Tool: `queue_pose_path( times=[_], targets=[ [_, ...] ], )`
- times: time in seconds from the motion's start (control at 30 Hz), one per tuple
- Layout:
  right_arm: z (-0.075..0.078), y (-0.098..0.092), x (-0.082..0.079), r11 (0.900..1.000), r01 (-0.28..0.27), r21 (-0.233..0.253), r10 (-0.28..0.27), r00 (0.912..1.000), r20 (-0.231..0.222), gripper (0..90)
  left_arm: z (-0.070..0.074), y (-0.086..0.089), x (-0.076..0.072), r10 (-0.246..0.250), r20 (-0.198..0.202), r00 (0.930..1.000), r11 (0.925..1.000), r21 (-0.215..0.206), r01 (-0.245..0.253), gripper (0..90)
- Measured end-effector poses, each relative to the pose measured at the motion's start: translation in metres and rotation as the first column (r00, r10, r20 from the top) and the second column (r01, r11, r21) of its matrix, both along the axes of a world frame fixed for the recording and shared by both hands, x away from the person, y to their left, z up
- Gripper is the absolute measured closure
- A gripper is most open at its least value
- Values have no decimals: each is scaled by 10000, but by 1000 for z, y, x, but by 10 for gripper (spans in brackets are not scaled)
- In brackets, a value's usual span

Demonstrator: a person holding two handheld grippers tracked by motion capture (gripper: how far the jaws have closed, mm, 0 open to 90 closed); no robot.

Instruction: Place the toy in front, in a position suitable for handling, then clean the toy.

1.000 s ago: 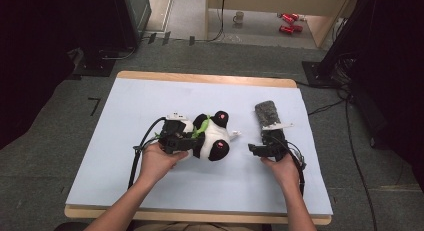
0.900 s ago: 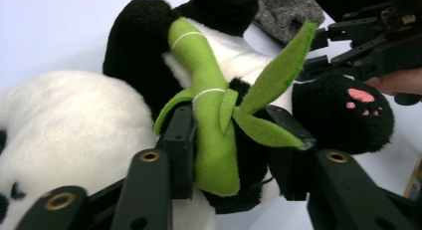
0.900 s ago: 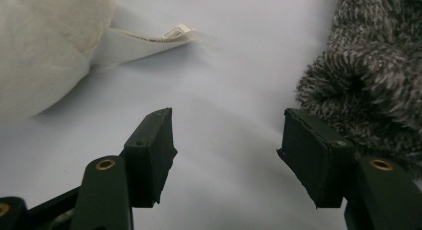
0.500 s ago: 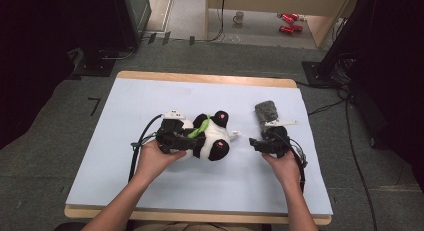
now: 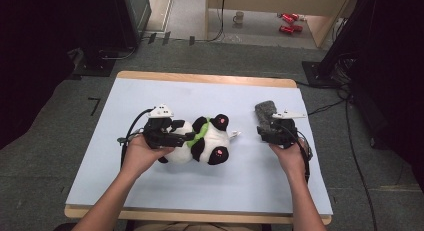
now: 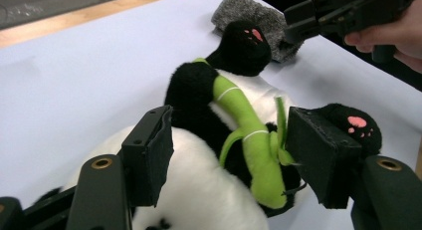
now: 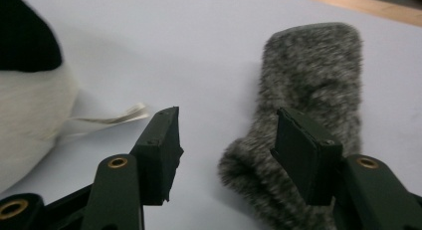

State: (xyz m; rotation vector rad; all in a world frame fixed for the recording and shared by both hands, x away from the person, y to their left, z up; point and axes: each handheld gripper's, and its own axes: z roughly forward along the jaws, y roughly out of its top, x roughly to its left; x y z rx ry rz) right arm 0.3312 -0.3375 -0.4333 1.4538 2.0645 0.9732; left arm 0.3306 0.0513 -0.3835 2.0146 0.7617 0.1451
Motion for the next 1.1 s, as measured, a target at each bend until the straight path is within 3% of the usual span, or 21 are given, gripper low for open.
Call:
queue_pose_path(
  times=[0.3,0.37,0.47,0.53,0.7,0.93,1.1],
  targets=[
    [-4,-16,23,9986,506,-131,-508,9985,-197,466,-2,22,2,-172,336,9993,9995,284,163,323],
    [-3,-19,28,9969,783,-33,-784,9959,-452,457,-4,27,2,-200,370,9991,9994,285,190,322],
    [-3,-24,32,9950,997,4,-997,9944,-360,417,-6,33,2,-213,442,9988,9992,344,198,312],
    [-6,-28,35,9929,1180,-124,-1184,9922,-380,399,-8,36,2,-236,416,9989,9993,300,224,308],
    [-13,-35,40,9901,1399,73,-1391,9879,-680,412,-14,44,3,-174,324,9993,9994,301,165,301],
    [-23,-38,49,9879,1547,-46,-1546,9844,-838,422,-26,59,-1,-57,271,9996,9984,557,42,302],
    [-31,-39,55,9873,1564,278,-1520,9810,-1206,450,-35,65,-1,139,220,9997,9981,597,-152,302]
  ],
)
